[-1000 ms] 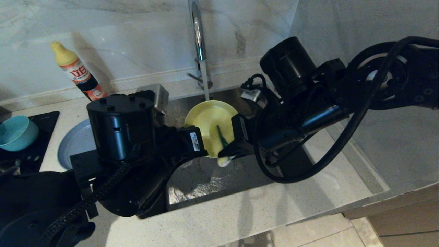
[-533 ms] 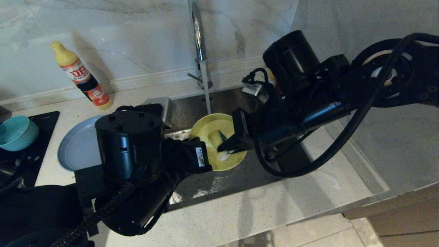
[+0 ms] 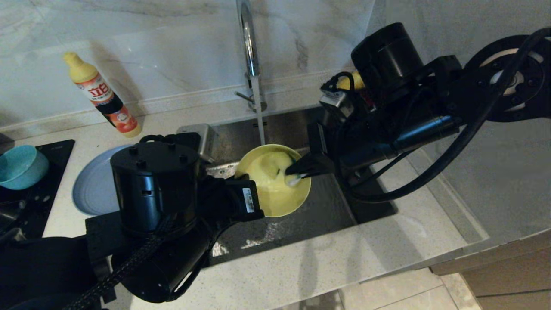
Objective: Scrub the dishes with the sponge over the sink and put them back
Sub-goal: Wipe the bowl
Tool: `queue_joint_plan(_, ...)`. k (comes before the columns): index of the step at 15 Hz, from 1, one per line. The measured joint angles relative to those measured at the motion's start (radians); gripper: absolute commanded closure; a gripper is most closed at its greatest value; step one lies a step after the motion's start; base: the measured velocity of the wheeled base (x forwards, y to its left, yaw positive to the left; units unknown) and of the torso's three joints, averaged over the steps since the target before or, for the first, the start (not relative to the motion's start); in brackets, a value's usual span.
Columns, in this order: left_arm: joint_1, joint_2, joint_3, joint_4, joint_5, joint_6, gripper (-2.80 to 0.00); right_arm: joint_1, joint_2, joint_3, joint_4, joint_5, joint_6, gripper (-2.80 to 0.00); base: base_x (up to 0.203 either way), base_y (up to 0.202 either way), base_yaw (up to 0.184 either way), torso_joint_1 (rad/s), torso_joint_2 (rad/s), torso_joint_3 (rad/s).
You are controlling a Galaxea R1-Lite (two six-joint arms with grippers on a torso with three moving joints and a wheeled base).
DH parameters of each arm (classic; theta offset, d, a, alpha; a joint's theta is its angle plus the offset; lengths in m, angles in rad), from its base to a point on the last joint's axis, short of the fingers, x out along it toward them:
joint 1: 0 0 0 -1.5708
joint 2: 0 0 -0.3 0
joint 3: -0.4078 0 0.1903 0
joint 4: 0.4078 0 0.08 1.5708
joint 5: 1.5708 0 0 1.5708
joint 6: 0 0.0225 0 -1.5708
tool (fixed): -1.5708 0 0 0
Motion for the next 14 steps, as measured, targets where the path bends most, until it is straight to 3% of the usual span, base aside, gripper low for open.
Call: queue_joint_plan(14, 0.053, -0.007, -0.054, -0.001, 0.022, -0.015, 0.0, 0.021, -0.039, 0.007, 0.097, 0.002, 0.015, 0.0, 0.0, 0.0, 0.0, 0.0, 0.0, 0.0)
